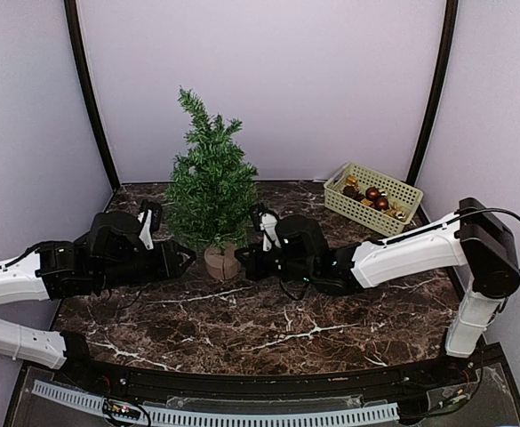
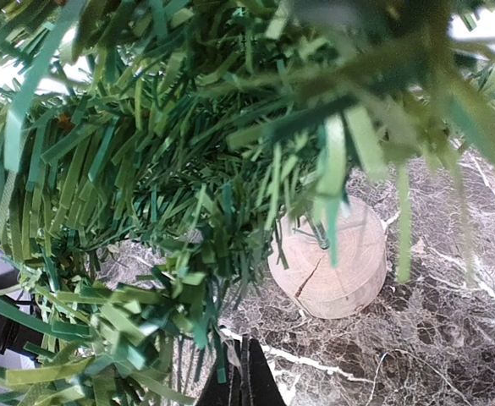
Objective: Decorate the small christmas tree
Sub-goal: Wrap the side of the string light in the gap of the branches.
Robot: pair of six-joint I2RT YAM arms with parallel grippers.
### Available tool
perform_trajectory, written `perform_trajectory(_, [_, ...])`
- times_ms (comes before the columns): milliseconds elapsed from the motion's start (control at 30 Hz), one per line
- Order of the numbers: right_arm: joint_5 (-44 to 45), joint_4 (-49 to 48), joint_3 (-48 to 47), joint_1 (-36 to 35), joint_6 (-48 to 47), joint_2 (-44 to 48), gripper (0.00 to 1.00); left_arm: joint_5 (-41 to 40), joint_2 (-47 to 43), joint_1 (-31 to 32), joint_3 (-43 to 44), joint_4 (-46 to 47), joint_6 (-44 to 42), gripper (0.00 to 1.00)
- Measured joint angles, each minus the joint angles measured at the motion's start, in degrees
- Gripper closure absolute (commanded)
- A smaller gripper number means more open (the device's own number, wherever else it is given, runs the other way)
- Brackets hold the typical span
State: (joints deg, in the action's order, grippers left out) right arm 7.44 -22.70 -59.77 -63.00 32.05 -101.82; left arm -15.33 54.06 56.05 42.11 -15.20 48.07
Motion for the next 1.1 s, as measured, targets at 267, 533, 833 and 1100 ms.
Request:
perform_trajectory(267, [0.13, 0.00, 0.02, 0.00, -0.04, 0.00, 1.00, 2.80, 1.42, -4.31, -0.96, 5.55, -2.51, 0.98])
perform_trajectory(533, [0.55, 0.04, -0.02, -0.22, -0.15, 0.00, 1.00, 5.66, 1.18, -10.67, -2.49, 6.40, -6.49, 1.00])
perform_trajectory(833, [1.36, 0.11, -4.87, -1.79, -0.02, -3.80, 1.00, 14.32, 1.97, -24.28, -2.05, 6.97, -17.75, 1.00])
perform_trajectory(1100, [1.60, 0.11, -7.87, -1.90, 0.09, -6.62, 0.85, 21.11, 4.76, -30.16, -1.46, 8.41, -26.23, 0.65])
